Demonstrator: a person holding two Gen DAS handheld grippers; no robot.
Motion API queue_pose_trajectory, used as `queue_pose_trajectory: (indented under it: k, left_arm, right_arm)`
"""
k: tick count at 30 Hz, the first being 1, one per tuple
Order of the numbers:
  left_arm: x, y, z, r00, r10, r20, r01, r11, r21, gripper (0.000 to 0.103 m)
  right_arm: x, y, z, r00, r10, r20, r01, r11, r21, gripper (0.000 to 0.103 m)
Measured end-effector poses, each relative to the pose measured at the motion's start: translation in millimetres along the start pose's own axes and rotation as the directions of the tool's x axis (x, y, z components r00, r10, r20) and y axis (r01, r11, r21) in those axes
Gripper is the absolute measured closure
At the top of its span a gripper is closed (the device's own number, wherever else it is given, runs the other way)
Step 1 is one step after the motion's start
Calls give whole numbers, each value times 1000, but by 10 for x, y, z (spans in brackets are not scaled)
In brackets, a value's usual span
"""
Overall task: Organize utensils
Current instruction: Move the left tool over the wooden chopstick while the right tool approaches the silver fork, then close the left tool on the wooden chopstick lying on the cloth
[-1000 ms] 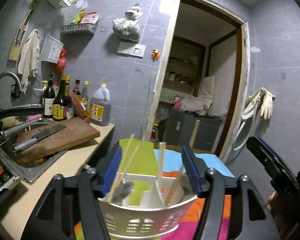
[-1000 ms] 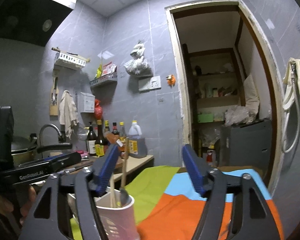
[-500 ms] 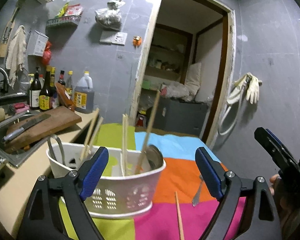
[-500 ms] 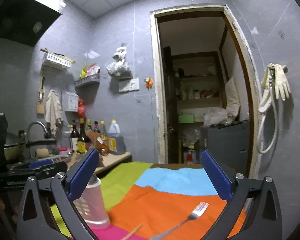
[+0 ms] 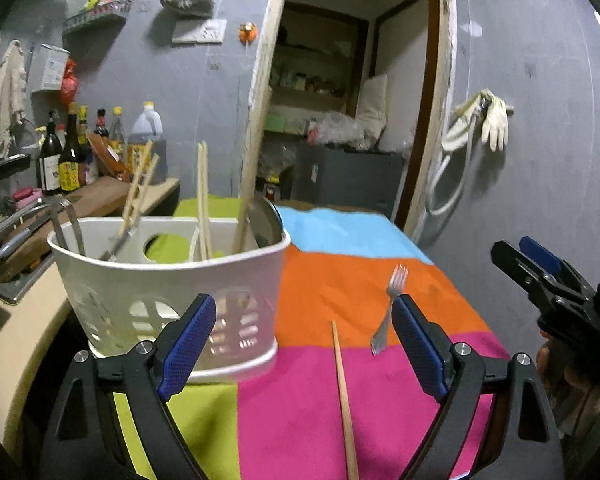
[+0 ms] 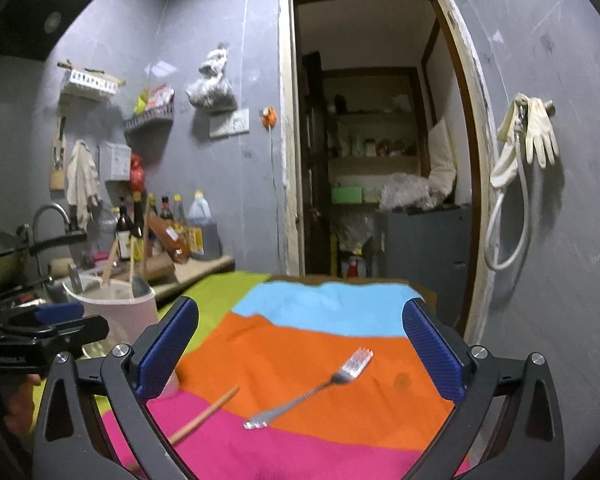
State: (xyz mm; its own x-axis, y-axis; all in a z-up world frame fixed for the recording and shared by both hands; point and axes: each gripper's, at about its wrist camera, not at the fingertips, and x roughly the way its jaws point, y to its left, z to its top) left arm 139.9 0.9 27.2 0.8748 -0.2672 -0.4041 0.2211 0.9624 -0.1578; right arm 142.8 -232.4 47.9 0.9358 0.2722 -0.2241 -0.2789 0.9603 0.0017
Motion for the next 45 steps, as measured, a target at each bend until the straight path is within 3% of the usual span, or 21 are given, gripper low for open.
queue_pose_trajectory:
  k: [7,14,22,25,30,34,45]
  left_arm:
    - [184,-80,-103,994,0,-109,4,999,38,17]
    - [355,-137,-211,980,-7,-198,21,997,70,18]
    - [591,-169,-270,947,-41,-317,70,994,78,41]
    - [707,-170,-316,926,-60,-372,93,993,70,54]
    - [890,-177,-358,890,-70,-450,110,992,62,74]
    - [1010,-197,-416,867,-33,-497,82,994,77,82]
    - [1096,-171,-377,866,13,-501,21,998,62,95]
  right_arm:
    - [195,-105,-131,988,-35,-149,37,999,8,0]
    - [488,-227,-234,944,-43,-327,55,998,27,0]
    - [794,-296,-376,877,22,-480,17,997,78,14]
    - [940,-362,-434,845,70,-529,10,989,147,21]
    - [1140,-471,-492,811,87,-578,32,981,193,34]
    - [1354,-548,-509,790,100,-605,49,973,225,39]
    - [1872,-684,-465,775,82,-627,108,960,260,55]
